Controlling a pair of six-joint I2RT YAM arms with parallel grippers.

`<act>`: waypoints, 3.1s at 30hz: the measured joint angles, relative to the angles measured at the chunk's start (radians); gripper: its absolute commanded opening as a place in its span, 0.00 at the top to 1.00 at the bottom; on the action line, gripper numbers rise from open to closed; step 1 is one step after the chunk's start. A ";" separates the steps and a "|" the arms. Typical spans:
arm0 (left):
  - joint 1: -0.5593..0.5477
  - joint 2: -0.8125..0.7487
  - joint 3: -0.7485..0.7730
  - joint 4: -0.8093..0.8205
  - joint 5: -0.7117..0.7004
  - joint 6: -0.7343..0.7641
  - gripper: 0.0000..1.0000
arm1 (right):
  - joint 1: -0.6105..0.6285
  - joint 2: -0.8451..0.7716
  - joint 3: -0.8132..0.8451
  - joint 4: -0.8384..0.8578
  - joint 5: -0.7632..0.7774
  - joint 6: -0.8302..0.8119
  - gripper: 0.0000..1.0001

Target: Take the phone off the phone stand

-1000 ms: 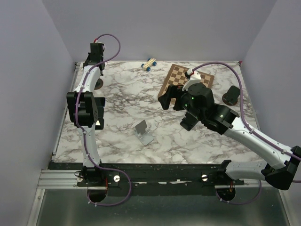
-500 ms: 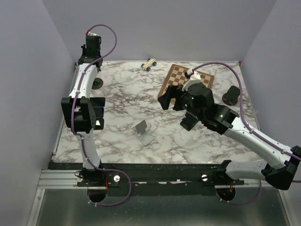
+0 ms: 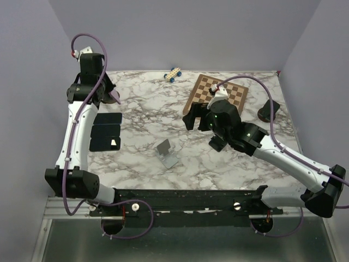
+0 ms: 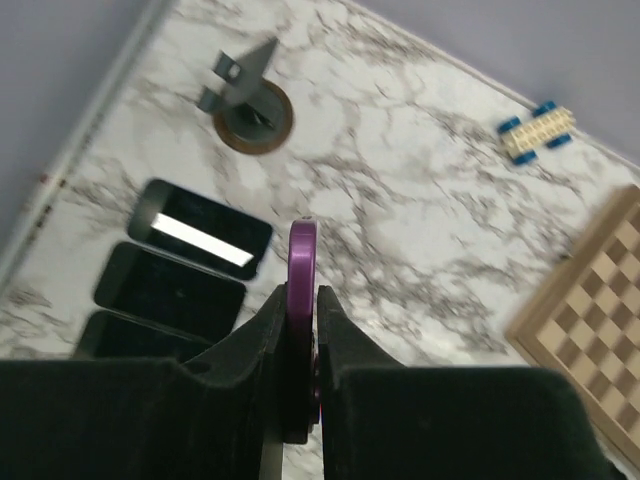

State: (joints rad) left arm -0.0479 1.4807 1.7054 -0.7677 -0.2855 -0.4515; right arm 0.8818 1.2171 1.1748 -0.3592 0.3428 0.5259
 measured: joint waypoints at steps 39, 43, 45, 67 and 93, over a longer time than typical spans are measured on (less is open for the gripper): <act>-0.007 -0.632 -0.752 0.107 0.819 -0.767 1.00 | 0.562 0.377 0.159 0.272 0.563 -0.761 0.12; -0.007 -0.682 -0.766 0.093 0.843 -0.781 1.00 | 0.561 0.375 0.159 0.303 0.519 -0.791 0.13; -0.007 -0.697 -0.765 0.091 0.855 -0.785 1.00 | 0.557 0.384 0.159 0.314 0.513 -0.809 0.15; -0.016 -0.772 -0.820 0.090 0.890 -0.853 0.36 | 0.563 0.505 0.053 0.612 0.665 -1.248 0.99; -0.013 -0.922 -1.015 0.725 1.139 -0.444 0.06 | 0.052 0.149 0.123 0.057 -0.492 -0.288 0.99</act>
State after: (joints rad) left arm -0.0612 0.5591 0.6903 -0.0429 0.8536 -0.8951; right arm 0.9340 1.3659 1.2980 -0.3019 -0.1490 0.2375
